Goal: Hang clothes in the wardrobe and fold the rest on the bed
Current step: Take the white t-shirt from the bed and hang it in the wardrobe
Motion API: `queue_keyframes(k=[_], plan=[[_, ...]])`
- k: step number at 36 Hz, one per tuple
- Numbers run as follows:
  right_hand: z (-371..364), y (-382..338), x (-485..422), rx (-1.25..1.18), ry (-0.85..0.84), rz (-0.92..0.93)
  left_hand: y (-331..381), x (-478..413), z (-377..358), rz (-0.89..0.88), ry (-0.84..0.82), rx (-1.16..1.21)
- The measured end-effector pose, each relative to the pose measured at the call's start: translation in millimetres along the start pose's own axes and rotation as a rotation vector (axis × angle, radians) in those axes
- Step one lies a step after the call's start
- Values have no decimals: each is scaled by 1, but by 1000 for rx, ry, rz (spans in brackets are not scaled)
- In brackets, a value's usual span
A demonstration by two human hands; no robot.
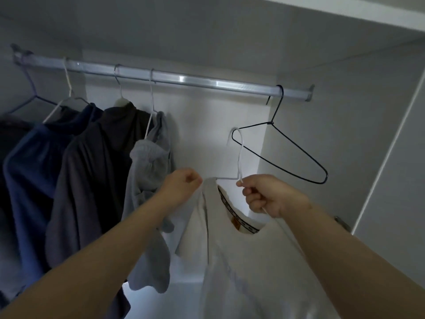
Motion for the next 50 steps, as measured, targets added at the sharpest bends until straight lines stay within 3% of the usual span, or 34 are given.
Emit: queue_keyframes(k=[22,34,39,50], plan=[[-146,-148,-87,-454,-136,299,28,-110,142,-285,181,-171],[-185,-120,-149,-427,-74,144,-15,-124,153,-242,140,-221],[-187,-113,-155,-538,-51,162,-34,-122,152,-201,151,-169],[-183,-115,-147,-466,70,202,-37,-117,147,-150,146,-80]])
Point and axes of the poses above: each hand's wrist, its own x-axis away from the middle knuckle, its own z-axis out of the back of the hand, y = z × x, the point moved 7 cm from there along -x, towards the middle knuckle, and after that the axes turned 6 degrees about -x, right-handed, at the moved point
